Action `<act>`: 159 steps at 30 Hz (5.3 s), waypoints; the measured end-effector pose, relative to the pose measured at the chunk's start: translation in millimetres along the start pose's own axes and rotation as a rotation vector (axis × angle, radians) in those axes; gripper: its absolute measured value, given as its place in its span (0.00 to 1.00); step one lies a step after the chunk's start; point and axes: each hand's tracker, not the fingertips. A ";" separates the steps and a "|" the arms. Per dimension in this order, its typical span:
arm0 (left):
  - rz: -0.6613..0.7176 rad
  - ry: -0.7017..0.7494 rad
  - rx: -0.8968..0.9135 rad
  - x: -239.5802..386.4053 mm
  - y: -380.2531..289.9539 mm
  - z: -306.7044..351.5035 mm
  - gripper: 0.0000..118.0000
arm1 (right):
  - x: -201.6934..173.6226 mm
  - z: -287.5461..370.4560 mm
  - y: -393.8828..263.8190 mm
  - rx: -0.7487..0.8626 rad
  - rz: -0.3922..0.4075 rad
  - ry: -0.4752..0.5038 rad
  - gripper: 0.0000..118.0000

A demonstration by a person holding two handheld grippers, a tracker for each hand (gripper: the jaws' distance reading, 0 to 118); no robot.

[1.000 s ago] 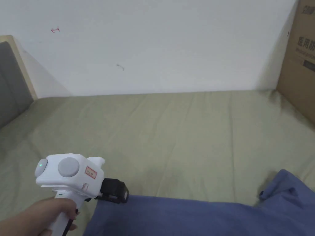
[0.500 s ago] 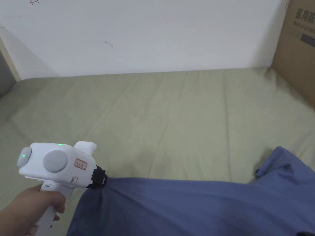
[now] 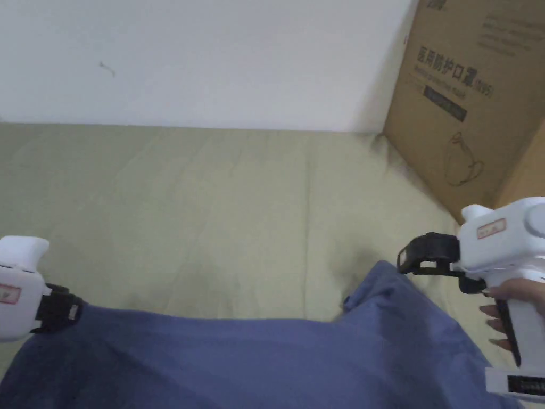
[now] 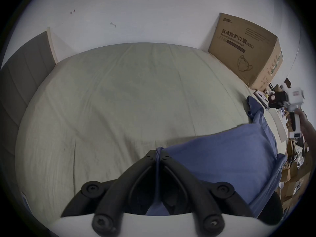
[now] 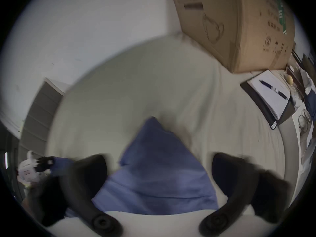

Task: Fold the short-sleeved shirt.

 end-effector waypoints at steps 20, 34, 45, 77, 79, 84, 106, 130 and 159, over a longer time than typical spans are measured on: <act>-0.014 0.035 -0.055 -5.4 -11.4 0.6 0.00 | 7.7 9.7 -5.8 -0.037 0.090 -0.057 0.00; 0.123 0.012 0.199 -0.3 26.8 79.0 0.00 | -7.9 134.9 10.8 0.360 -0.013 0.005 0.00; 0.114 -0.075 0.106 19.3 -101.5 134.0 0.00 | 34.9 171.4 -150.0 0.308 -0.089 0.078 0.00; 0.163 -0.048 0.662 88.0 -180.6 293.8 0.97 | -74.1 289.9 -306.1 0.701 0.186 0.123 0.95; 0.104 0.021 0.732 106.4 -182.7 303.2 0.89 | -105.6 301.8 -324.2 0.879 0.233 0.106 0.85; -0.016 0.188 0.825 140.2 -201.0 296.8 0.00 | -141.2 297.6 -356.4 1.132 0.227 0.080 0.00; 0.554 -0.536 -0.049 -79.4 -171.3 158.5 0.80 | -160.1 295.9 -356.2 0.867 0.316 0.161 0.00; 0.641 -0.595 -0.149 -77.4 -185.1 23.7 0.03 | -173.3 224.6 -330.9 0.629 0.339 0.152 0.00; 0.188 -0.255 -0.347 138.2 -77.5 56.8 1.00 | -126.5 245.5 -343.1 0.686 0.363 0.166 0.00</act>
